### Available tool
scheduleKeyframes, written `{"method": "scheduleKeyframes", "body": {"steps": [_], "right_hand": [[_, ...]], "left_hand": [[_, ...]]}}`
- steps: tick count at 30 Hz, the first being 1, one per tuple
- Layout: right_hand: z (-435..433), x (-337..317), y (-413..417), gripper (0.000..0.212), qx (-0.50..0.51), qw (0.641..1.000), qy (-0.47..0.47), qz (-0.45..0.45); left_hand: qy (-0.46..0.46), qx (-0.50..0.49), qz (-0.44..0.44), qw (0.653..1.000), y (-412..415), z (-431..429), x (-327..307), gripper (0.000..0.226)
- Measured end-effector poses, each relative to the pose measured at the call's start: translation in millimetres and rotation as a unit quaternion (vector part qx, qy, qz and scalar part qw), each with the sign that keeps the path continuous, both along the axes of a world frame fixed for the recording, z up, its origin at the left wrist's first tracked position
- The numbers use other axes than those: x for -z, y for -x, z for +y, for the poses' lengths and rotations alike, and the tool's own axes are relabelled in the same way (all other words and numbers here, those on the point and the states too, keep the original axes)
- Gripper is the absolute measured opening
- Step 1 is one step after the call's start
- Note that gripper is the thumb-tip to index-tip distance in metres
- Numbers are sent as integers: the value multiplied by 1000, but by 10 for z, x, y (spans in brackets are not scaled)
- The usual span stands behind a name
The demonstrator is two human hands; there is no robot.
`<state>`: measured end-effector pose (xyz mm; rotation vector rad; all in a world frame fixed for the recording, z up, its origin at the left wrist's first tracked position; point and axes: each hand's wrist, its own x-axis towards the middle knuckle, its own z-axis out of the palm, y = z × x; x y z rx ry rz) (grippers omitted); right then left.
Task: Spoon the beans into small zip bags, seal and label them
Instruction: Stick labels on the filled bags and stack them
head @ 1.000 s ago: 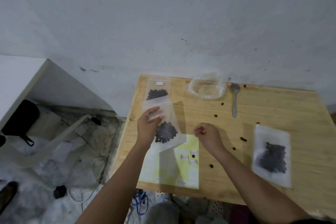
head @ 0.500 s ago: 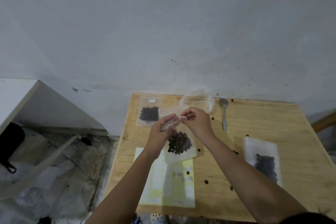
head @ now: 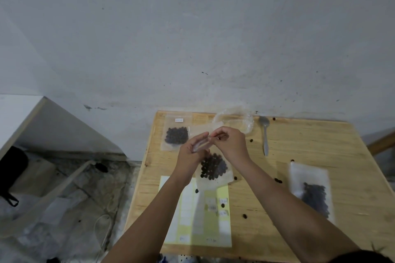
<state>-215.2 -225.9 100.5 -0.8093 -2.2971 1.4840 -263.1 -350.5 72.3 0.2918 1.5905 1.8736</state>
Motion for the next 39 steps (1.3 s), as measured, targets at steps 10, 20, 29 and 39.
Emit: {"method": "scheduleKeyframes", "body": {"steps": [10,20,29,39], "right_hand": [[-16,-18,39,21,37,998,-30,-36],[64,-87,-15,50,21,993,110,-48],[-8,-95,-7,32,13,989,144,-20],[28,-1,169,27,-3,988,153,-37]], "left_hand": [[-8,-9,-10,1000,-8,-38,-14,55],[-17,0,-35,999,54,-102,-71,46],[-22,-117,-48,992,13,-20,-103,20],[-10,-134,-4,991,127,-159,-24,65]]}}
